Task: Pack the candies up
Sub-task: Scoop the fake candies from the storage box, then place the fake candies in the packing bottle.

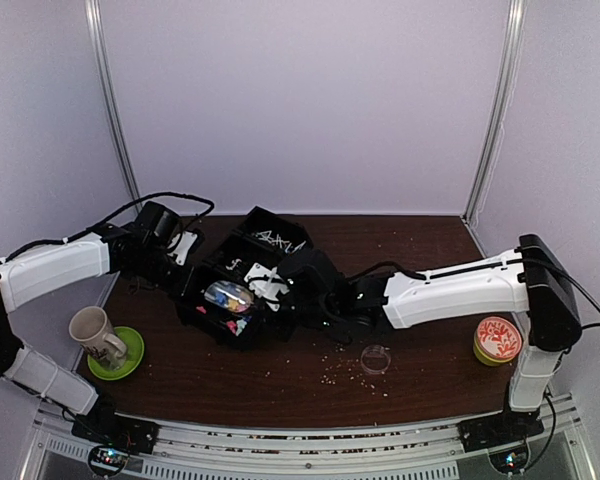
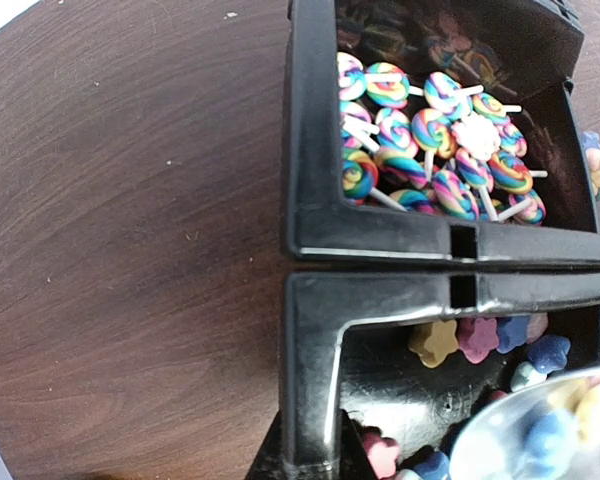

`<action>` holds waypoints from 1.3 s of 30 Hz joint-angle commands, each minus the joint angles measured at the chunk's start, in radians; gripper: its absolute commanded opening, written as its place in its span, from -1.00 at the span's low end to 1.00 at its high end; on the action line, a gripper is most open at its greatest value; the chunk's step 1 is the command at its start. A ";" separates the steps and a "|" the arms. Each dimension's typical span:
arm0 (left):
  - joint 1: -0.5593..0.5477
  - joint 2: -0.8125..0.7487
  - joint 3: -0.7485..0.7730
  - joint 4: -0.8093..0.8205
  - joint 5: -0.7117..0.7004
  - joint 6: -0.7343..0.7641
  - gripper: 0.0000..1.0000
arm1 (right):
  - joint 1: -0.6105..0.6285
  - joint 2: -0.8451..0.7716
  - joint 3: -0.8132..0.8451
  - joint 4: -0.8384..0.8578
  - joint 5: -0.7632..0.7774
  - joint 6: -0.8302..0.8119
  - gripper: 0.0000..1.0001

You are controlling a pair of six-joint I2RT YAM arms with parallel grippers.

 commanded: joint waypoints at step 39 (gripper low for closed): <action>0.011 -0.014 0.087 0.191 0.054 -0.027 -1.00 | -0.115 -0.493 -0.240 -0.369 0.313 0.004 -1.00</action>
